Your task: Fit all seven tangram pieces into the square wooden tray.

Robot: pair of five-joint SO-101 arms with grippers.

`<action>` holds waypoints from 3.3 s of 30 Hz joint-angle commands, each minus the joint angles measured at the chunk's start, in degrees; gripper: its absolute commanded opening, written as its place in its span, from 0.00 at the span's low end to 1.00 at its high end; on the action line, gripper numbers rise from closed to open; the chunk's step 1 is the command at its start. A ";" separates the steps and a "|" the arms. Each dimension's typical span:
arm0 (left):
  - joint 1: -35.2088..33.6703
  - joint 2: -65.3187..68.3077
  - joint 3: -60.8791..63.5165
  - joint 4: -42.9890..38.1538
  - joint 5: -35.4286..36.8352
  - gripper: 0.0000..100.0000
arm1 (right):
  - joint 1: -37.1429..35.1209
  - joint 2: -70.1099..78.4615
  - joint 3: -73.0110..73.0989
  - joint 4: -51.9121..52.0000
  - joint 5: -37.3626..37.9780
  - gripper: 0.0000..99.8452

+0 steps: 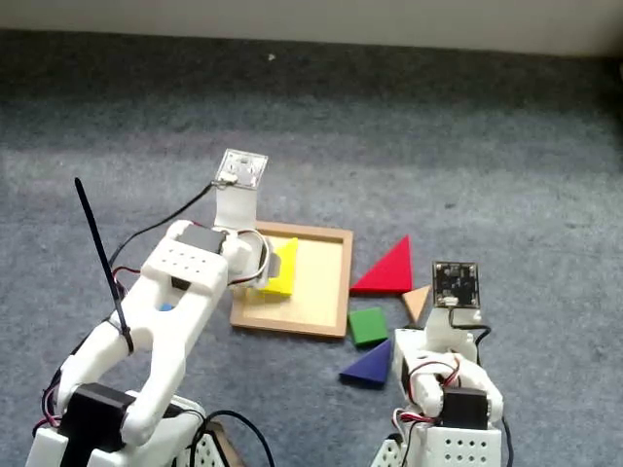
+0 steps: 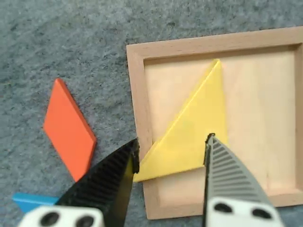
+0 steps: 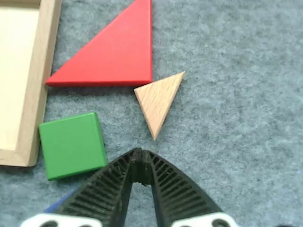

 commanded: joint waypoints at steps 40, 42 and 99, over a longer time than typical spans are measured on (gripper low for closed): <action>2.68 33.63 -36.18 15.21 -5.01 0.14 | 0.57 -0.66 8.57 0.40 0.53 0.01; 2.95 33.10 -35.82 15.30 -2.46 0.11 | 0.57 -0.66 8.57 0.40 0.53 0.01; -12.35 -1.45 -7.25 25.32 -32.62 0.08 | 0.57 -0.66 8.57 0.40 0.53 0.01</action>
